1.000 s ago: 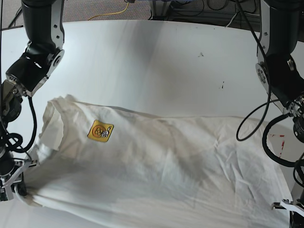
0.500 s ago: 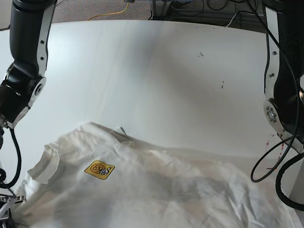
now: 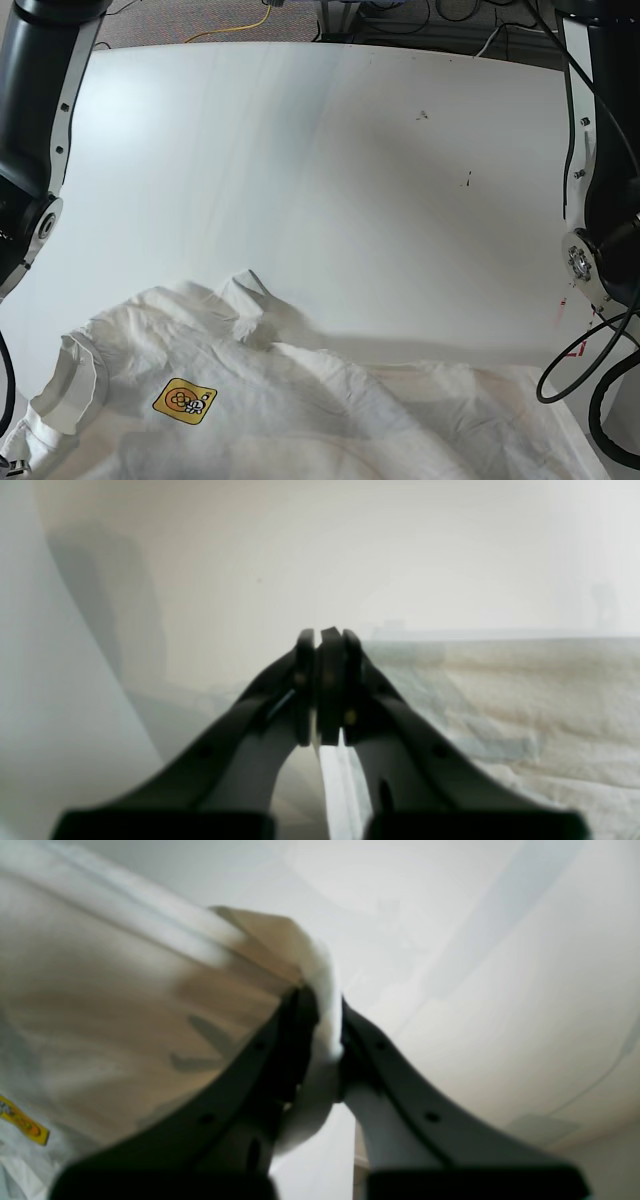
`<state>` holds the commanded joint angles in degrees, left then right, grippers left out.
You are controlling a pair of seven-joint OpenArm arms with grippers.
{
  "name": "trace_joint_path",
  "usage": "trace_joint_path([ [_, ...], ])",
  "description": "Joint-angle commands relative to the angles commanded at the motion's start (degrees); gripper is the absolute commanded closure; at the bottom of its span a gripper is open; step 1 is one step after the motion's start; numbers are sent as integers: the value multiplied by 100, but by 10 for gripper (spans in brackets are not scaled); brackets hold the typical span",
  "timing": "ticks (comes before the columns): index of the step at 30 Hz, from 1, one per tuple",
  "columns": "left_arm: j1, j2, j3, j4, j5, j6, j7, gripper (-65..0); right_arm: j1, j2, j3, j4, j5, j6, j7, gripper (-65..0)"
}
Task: Layout the t-shirt on the table in an organized manner, then fold the t-shirt properly
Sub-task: 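Lift the shirt with both grippers, flip it, and lay it flat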
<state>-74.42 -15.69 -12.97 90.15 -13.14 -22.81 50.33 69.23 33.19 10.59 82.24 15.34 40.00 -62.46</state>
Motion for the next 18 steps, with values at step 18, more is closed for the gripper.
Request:
trace_joint_path([
  [18,2303,9,-624,1248,-668,0,1275,-11,-2954,-97,1196,2593,18,0,-1301,-2],
])
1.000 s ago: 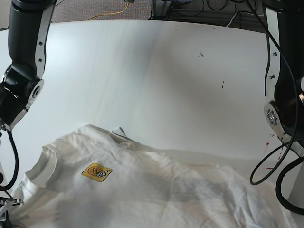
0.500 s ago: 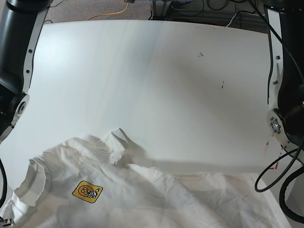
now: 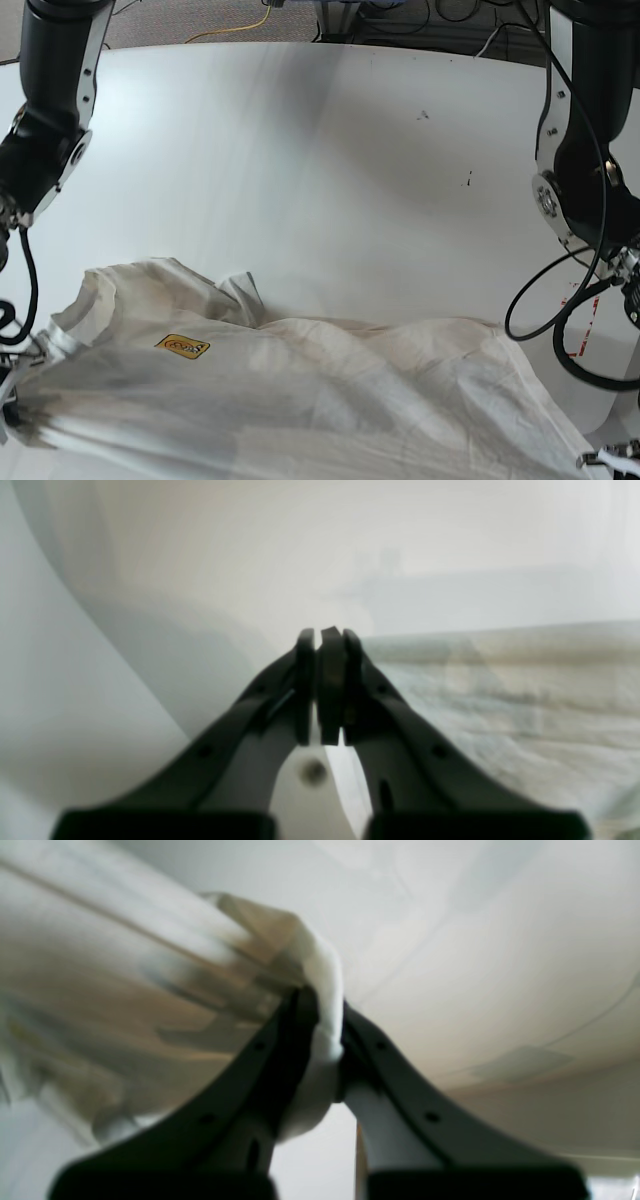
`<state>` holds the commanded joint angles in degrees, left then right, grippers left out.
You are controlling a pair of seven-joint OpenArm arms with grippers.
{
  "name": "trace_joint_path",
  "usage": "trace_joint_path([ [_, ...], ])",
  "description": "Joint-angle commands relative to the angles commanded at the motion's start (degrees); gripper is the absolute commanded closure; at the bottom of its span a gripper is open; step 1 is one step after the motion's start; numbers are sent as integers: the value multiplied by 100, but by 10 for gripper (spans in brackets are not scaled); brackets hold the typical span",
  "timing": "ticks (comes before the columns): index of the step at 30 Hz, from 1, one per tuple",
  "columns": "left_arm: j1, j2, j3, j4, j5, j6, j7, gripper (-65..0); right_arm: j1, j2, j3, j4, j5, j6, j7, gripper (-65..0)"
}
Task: Layout the t-shirt on the table in an organized manner, then fold the t-shirt properly
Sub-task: 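Lift the shirt with both grippers, flip it, and lay it flat, then move the left gripper to the shirt's shoulder edge and grasp it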
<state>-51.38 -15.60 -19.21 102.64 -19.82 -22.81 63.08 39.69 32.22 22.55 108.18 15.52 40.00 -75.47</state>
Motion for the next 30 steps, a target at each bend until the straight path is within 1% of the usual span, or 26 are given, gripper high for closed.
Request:
trace_joint_path([
  [4,853,0,-299,378,-299,9,334,-11,-835,-273,325,659,0,0,-132,-2],
  [8,1618,0,-563,642,-615,9,536,-10,-1644,-475,607,800,44,0,-141,-2],
  [10,1996,-18,-668,721,-826,9,554,-10,-1960,-580,747,800,176,0,-141,-2],
  [12,2453,-97,-835,738,-993,9,554,-10,-2418,-677,993,800,457,0,-141,-2],
  [16,3068,-132,-1073,738,-1204,0,554,-10,-2927,-756,1196,800,844,0,-141,-2],
  [21,4000,-149,-1380,738,-1424,0,554,-10,-3622,-765,1451,800,1310,0,-141,-2],
  [22,4220,-149,-1442,738,-1477,0,554,-10,-3771,-826,1521,800,1415,0,-141,-2],
  [26,4809,-158,-1670,738,-1574,0,554,-8,-4167,-967,1635,800,1644,0,-141,-2],
  [30,5327,-158,-1855,747,-1582,0,554,-7,-4571,-1099,1644,800,1688,0,-123,-2],
])
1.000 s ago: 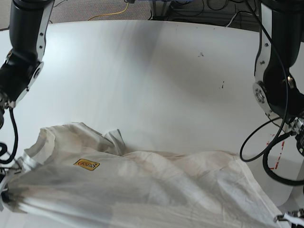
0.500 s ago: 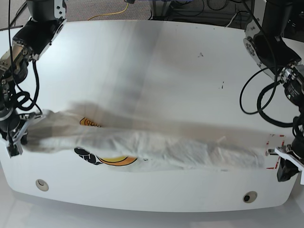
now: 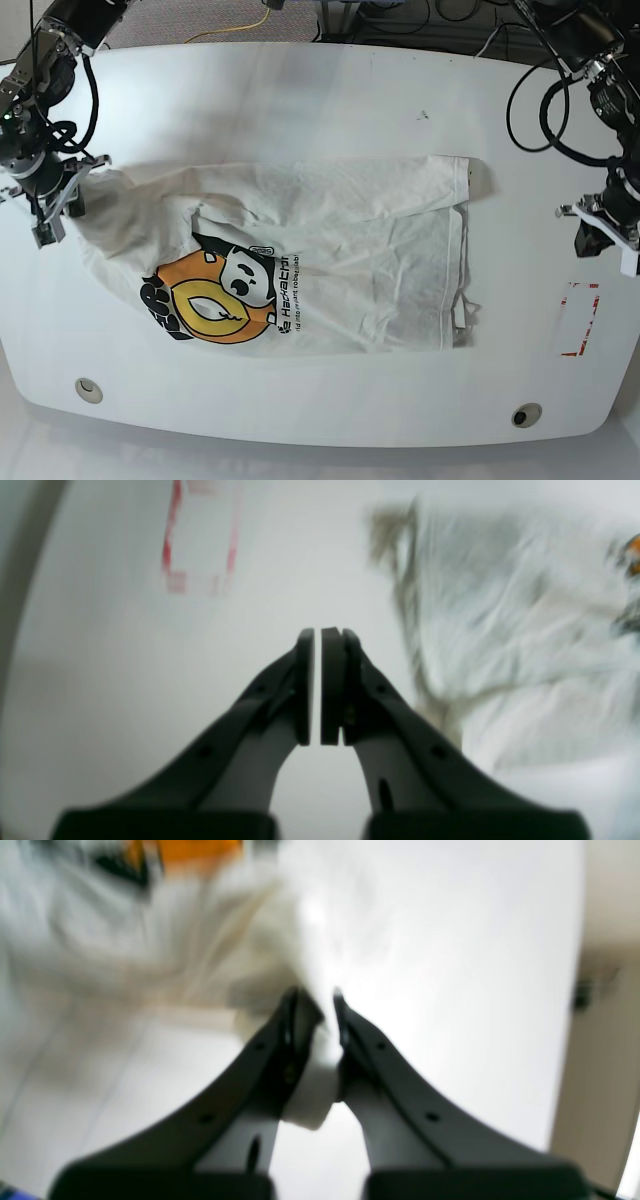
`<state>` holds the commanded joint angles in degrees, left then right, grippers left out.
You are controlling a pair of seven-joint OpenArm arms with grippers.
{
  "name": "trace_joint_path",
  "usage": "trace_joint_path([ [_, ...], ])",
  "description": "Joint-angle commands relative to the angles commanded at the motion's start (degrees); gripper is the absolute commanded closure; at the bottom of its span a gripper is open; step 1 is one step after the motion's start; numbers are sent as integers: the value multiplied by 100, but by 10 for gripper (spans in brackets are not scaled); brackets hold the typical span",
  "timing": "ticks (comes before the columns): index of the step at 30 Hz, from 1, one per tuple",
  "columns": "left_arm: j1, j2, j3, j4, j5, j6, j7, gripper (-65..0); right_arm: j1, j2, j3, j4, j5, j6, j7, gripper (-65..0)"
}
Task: Layout the t-shirt on the table in an organized manner, then fold the t-shirt properly
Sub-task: 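Move the left gripper to the shirt's shoulder edge and grasp it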
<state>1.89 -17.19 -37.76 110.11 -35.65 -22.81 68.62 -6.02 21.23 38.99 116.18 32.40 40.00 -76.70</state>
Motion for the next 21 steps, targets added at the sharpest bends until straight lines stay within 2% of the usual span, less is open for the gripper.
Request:
trace_joint_path([
  [5,360,0,-18,0,0,-9,0,-7,-281,-176,9,0,0,0,70,-2],
  [9,527,26,35,0,0,-9,0,-10,-492,-273,-18,0,-18,0,316,-2],
  [15,492,123,624,-44,18,-9,0,-14,-571,-334,-35,-9,-18,0,501,-2],
  [18,475,176,985,-44,35,0,0,-79,-563,-334,-35,-9,-26,0,536,-2],
  [21,360,369,1354,-44,53,26,0,-235,-545,-334,-44,-9,-35,0,545,-2],
])
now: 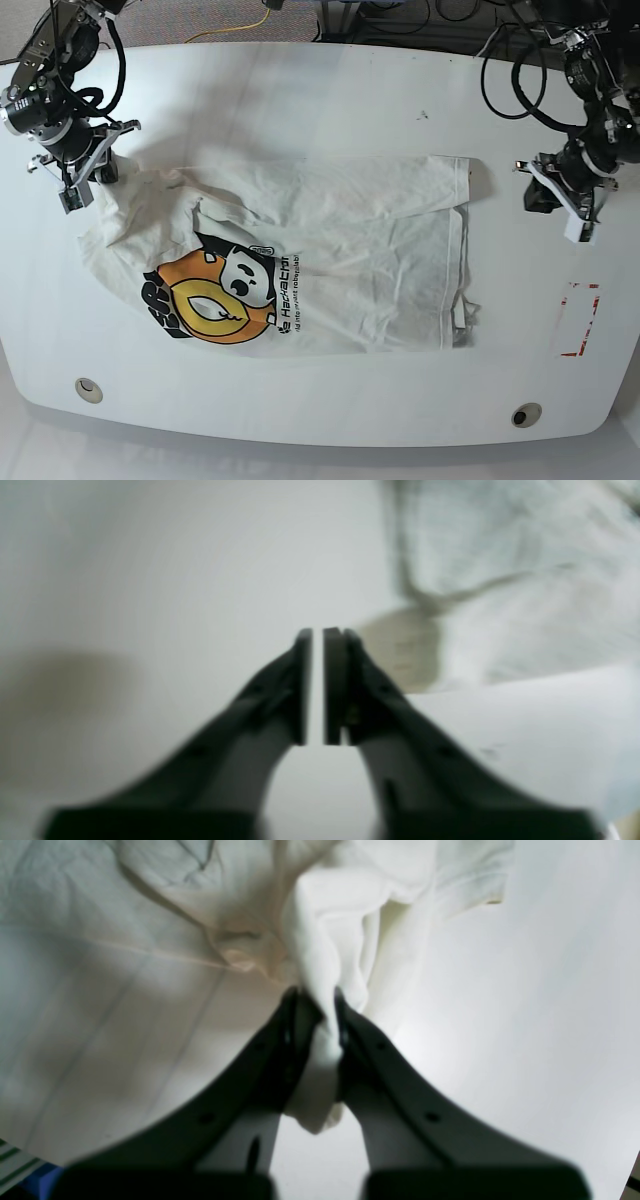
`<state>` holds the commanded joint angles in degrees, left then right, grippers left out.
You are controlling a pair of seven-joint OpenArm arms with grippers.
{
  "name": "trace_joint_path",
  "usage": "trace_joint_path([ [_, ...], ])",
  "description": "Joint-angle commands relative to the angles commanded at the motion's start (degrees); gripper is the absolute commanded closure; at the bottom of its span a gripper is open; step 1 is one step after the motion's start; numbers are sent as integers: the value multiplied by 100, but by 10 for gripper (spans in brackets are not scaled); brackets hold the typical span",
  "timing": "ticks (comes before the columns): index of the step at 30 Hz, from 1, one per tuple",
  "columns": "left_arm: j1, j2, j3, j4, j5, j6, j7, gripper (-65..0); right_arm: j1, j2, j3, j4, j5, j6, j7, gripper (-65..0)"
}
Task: Layout the t-shirt on the table in an organized manner, then fold the t-shirt properly
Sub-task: 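Move the left gripper to the shirt's shoulder edge and grasp it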
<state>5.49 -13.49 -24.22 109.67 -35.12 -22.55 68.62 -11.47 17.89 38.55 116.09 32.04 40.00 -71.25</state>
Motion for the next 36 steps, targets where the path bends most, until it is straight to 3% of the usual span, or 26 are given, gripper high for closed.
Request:
trace_joint_path([
  [3,-18,193,246,-9,167,0,0,-397,35,0,0,0,0,0,0,-2],
  [7,-18,422,475,-9,519,0,0,-488,97,9,0,0,0,0,0,-2],
  [13,-26,659,589,-299,897,-26,-9,-474,114,9,0,0,0,0,0,-2],
  [19,-35,659,712,-853,888,-26,-299,-472,123,0,0,0,0,0,0,-2],
  [25,-35,615,1248,-1398,888,-26,-712,-471,123,0,9,-9,0,0,0,-2],
  [36,-193,624,1547,-1521,897,0,-730,-469,123,-9,26,-9,9,0,0,-2],
])
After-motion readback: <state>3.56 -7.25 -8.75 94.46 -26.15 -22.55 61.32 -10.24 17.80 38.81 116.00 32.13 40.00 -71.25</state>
